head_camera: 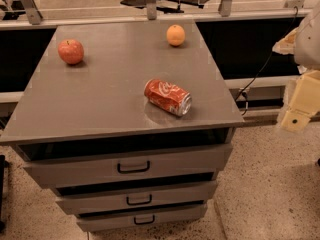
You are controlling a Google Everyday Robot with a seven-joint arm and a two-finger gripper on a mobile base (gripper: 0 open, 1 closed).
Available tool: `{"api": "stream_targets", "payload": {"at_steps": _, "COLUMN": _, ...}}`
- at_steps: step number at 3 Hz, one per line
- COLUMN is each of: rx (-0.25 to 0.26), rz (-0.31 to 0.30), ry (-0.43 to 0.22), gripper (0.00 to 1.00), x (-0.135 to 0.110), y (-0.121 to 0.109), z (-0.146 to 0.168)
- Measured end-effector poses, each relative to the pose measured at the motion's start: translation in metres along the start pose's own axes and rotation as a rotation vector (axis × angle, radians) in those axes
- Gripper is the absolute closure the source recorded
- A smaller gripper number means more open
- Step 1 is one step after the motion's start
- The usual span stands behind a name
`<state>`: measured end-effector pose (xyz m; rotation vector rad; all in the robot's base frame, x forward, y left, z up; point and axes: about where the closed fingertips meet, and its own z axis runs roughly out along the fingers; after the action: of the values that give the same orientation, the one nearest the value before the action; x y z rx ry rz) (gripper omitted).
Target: Pick apple
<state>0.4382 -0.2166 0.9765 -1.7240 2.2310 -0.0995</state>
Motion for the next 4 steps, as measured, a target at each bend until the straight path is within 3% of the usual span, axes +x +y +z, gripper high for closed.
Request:
{"api": "stream_targets", "payload": {"at_steps": 1, "rx": 0.000, "rz": 0.000, "ry": 0.000, "gripper": 0.00, "x": 0.000, "y": 0.000, "z": 0.000}}
{"api": "stream_targets", "payload": {"at_steps": 2, "rx": -0.004, "rz": -0.018, "ry": -0.073, "gripper": 0.00, "x": -0.024, "y": -0.006, "z": 0.006}}
{"api": "stream_targets", "payload": {"at_steps": 4, "rx": -0.016, "rz": -0.089, "ry": -0.406, "gripper": 0.00, "x": -0.173, "y": -0.045, "z": 0.012}}
